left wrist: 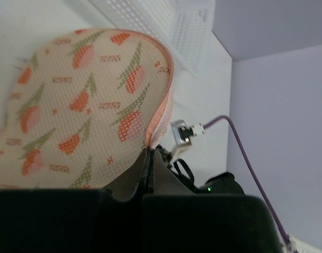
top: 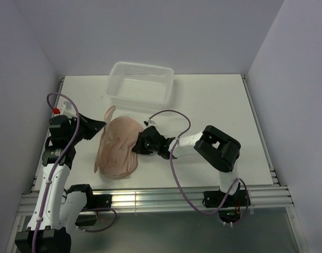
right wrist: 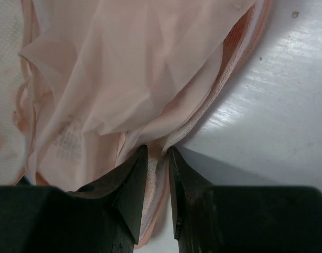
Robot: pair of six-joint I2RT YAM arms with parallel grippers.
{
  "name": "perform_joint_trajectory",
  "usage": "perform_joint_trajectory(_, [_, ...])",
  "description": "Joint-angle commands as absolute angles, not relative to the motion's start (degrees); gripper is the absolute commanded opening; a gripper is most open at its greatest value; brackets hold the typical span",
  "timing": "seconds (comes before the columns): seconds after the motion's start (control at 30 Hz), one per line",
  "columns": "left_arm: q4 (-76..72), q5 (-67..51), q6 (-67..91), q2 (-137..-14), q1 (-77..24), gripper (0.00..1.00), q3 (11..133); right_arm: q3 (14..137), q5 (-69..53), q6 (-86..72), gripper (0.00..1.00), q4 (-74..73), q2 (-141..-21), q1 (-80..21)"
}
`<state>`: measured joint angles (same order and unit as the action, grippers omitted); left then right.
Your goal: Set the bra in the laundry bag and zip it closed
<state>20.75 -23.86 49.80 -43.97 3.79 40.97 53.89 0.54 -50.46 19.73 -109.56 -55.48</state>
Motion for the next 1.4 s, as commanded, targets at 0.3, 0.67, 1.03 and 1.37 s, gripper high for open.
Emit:
perform_joint_trajectory(0.3, [3.34, -8.11, 63.46, -47.27, -17.74, 0.00, 33.49, 54.67, -1.58, -48.08, 0.32, 21.62, -107.93, -54.40])
perform_joint_trajectory(0.67, [-2.37, -2.11, 61.97, -52.29, -23.20, 0.41, 31.99, 46.94, 2.00, -48.25, 0.51, 22.50, -97.04, -54.14])
perform_joint_trajectory(1.03, [6.13, 7.29, 48.45, -56.33, -22.51, 0.47, 38.67, 33.76, -0.78, -49.48, 0.76, 28.56, -85.60, -54.75])
perform_joint_trajectory(1.37, [3.78, 5.36, 43.86, -54.49, -3.61, 0.57, 29.45, 38.23, -7.65, -55.28, 0.91, 39.28, -97.11, -59.06])
